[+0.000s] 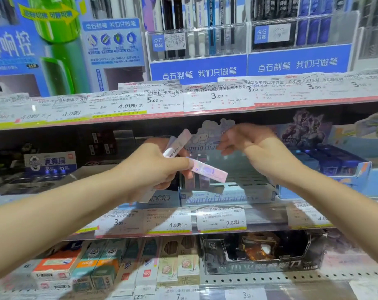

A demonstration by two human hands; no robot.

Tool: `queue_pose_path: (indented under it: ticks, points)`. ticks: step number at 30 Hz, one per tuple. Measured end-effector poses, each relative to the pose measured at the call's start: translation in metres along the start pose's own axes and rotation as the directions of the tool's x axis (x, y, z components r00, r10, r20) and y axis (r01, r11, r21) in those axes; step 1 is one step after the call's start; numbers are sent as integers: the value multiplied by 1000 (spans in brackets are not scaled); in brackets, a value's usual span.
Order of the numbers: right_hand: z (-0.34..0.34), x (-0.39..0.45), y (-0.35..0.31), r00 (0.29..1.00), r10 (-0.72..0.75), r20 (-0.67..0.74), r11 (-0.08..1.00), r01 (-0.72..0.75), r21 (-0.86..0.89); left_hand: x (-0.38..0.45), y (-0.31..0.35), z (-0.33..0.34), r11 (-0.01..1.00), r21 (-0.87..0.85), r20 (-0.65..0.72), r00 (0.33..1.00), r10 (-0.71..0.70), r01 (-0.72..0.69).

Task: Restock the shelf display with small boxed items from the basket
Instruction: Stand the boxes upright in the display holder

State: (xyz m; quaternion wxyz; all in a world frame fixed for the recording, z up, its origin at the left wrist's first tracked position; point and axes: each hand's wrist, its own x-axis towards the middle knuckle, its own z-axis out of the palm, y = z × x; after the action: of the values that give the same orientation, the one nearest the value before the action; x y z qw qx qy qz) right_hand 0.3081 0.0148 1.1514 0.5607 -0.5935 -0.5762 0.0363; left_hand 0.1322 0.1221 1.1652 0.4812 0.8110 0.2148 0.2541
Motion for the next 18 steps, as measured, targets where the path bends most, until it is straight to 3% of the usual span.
queue_pose_path:
  ticks: [2, 4, 8, 11, 13, 15, 18]
  points:
    - [-2, -2, -6, 977, 33, 213, 990, -2, -144, 2, 0, -1, 999, 46, 8, 1000, -8, 7]
    - [0, -5, -13, 940, 78, 332, 992, -40, -120, 4, 0, 0, 996, 84, 25, 1000, -14, 11]
    - [4, -4, -19, 920, 78, 383, 996, -58, -63, 6, 3, 3, 990, 138, 55, 998, -23, 15]
    - [-1, -2, -21, 908, 14, 418, 989, 48, -137, 9, 1, 1, 964, 262, -6, 999, 43, -39]
    - [-6, 1, -21, 925, -17, 381, 965, 114, -234, 9, 0, -3, 872, 436, 8, 970, 241, -221]
    - [-11, 7, -18, 954, -9, 301, 962, 90, -256, 9, 0, -8, 719, 598, 101, 923, 371, -354]
    - [-13, 21, -8, 984, 39, 176, 947, 19, -320, 11, 0, -12, 525, 743, 273, 904, 329, -415]
